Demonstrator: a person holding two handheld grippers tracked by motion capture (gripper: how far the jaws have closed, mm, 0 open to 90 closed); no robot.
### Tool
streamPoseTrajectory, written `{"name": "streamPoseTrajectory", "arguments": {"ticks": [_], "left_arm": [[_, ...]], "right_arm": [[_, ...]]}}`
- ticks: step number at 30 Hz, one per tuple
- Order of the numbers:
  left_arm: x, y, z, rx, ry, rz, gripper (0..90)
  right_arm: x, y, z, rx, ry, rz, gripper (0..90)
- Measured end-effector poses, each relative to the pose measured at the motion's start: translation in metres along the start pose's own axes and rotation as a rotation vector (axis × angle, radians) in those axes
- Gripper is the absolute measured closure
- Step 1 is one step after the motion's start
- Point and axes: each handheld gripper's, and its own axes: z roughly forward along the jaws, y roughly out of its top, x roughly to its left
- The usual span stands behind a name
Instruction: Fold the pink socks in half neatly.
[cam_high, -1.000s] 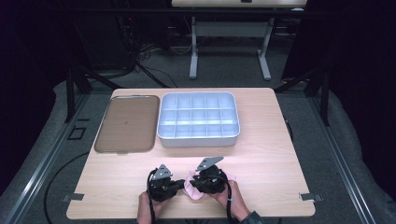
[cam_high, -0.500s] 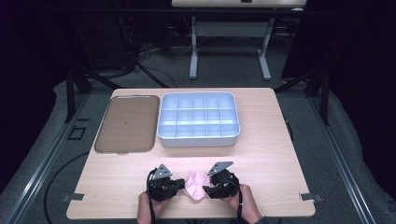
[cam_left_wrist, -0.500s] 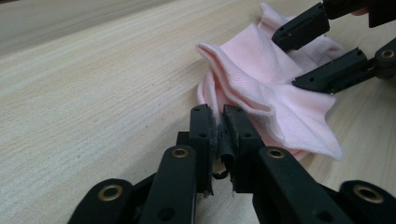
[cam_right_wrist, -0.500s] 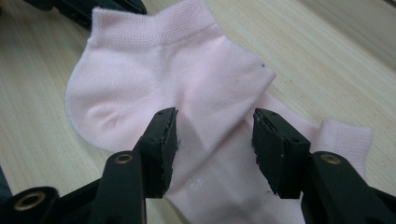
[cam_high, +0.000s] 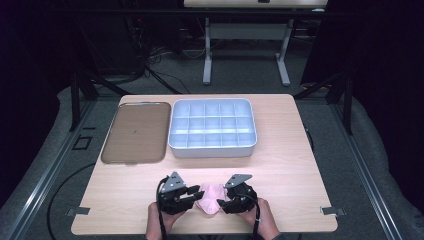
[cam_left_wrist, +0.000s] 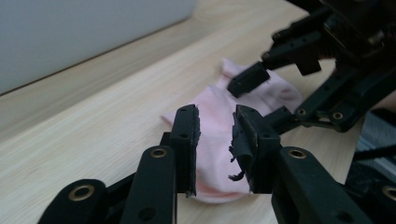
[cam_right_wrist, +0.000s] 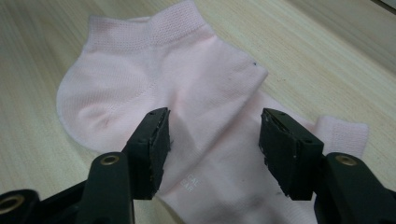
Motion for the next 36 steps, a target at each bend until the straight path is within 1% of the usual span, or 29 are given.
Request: {"name": "streamPoseTrajectory", "arguments": {"ticks": [1,3,4,5,6,7,8,9,11,12,13,15,17,18,19,20,21,22,23,25,26,27,29,30,31,32,33,34,36], "left_arm": [[-0.005,-0.001,0.012,0.057,-0.014,0.034,72.5],[-0.007,-0.007,0.022,0.103,-0.009,0.050,73.3],[-0.007,-0.007,0.022,0.103,-0.009,0.050,74.0],[-0.005,-0.015,0.026,0.125,-0.006,0.048,75.2],[-0.005,-0.015,0.026,0.125,-0.006,0.048,77.0],[-0.001,-0.022,0.026,0.122,-0.010,0.037,79.0],[-0.001,-0.022,0.026,0.122,-0.010,0.037,80.7],[0.004,-0.027,0.024,0.098,-0.026,0.027,82.8],[0.008,-0.030,0.024,0.072,-0.040,0.024,86.3],[0.008,-0.030,0.024,0.072,-0.040,0.024,88.0],[0.010,-0.032,0.024,0.067,-0.050,0.017,88.0],[0.010,-0.031,0.024,0.066,-0.049,0.032,88.4],[0.010,-0.031,0.024,0.068,-0.054,0.026,88.3],[0.011,-0.031,0.024,0.068,-0.054,0.023,88.4],[0.011,-0.031,0.024,0.067,-0.054,0.021,88.9],[0.011,-0.031,0.024,0.068,-0.052,0.026,89.1],[0.010,-0.031,0.024,0.067,-0.050,0.025,89.2],[0.010,-0.031,0.024,0.067,-0.048,0.026,89.3],[0.010,-0.031,0.024,0.067,-0.045,0.024,89.3],[0.010,-0.031,0.024,0.067,-0.043,0.026,89.4],[0.010,-0.031,0.024,0.067,-0.043,0.026,89.4],[0.010,-0.031,0.024,0.066,-0.043,0.024,89.3],[0.011,-0.031,0.025,0.065,-0.046,0.022,89.3],[0.011,-0.031,0.025,0.067,-0.051,0.018,89.2],[0.011,-0.031,0.025,0.067,-0.052,0.019,89.2],[0.011,-0.031,0.025,0.067,-0.052,0.019,89.2],[0.011,-0.031,0.025,0.064,-0.047,0.019,89.2],[0.011,-0.031,0.025,0.065,-0.047,0.020,89.1],[0.011,-0.031,0.025,0.065,-0.047,0.020,89.1]], "right_arm": [[0.000,-0.001,0.000,0.000,0.001,-0.004,42.0],[-0.001,-0.001,-0.001,-0.003,0.003,-0.005,41.9],[-0.001,-0.001,-0.001,-0.003,0.003,-0.005,41.9],[0.000,-0.003,-0.001,-0.011,-0.001,0.002,41.4],[0.000,-0.003,-0.001,-0.011,-0.001,0.002,41.4],[-0.001,-0.004,-0.001,-0.017,0.001,-0.001,41.0],[-0.001,-0.004,-0.001,-0.017,0.001,-0.001,41.0],[-0.001,-0.004,-0.001,-0.015,0.000,0.000,40.9],[-0.001,-0.004,-0.001,-0.018,0.001,0.001,40.8],[-0.001,-0.004,-0.001,-0.018,0.001,0.001,40.8],[-0.001,-0.004,-0.001,-0.018,0.000,0.001,40.8],[-0.001,-0.004,-0.001,-0.013,-0.005,0.005,40.4],[0.000,-0.004,-0.001,-0.017,-0.009,0.010,39.7],[0.000,-0.005,-0.001,-0.021,-0.012,0.014,38.3],[0.000,-0.005,-0.001,-0.021,-0.017,0.016,34.0],[-0.001,-0.005,-0.002,-0.013,-0.030,0.019,25.9],[-0.003,-0.005,-0.002,0.003,-0.041,0.024,20.2],[-0.004,-0.006,-0.004,-0.002,-0.050,0.028,18.9],[-0.005,-0.007,-0.007,-0.032,-0.061,0.039,18.6],[-0.010,-0.009,-0.015,-0.061,-0.076,0.063,18.7],[-0.010,-0.009,-0.015,-0.061,-0.076,0.063,18.7],[-0.017,-0.012,-0.024,-0.060,-0.095,0.094,20.2],[-0.020,-0.013,-0.028,-0.063,-0.099,0.102,21.4],[-0.028,-0.017,-0.036,-0.052,-0.108,0.126,24.8],[-0.031,-0.019,-0.039,-0.036,-0.117,0.128,28.5],[-0.035,-0.022,-0.042,-0.018,-0.121,0.127,29.4],[-0.037,-0.025,-0.044,-0.011,-0.137,0.139,29.0],[-0.040,-0.028,-0.046,-0.003,-0.147,0.145,30.6],[-0.043,-0.031,-0.048,0.004,-0.143,0.151,32.0]]}}
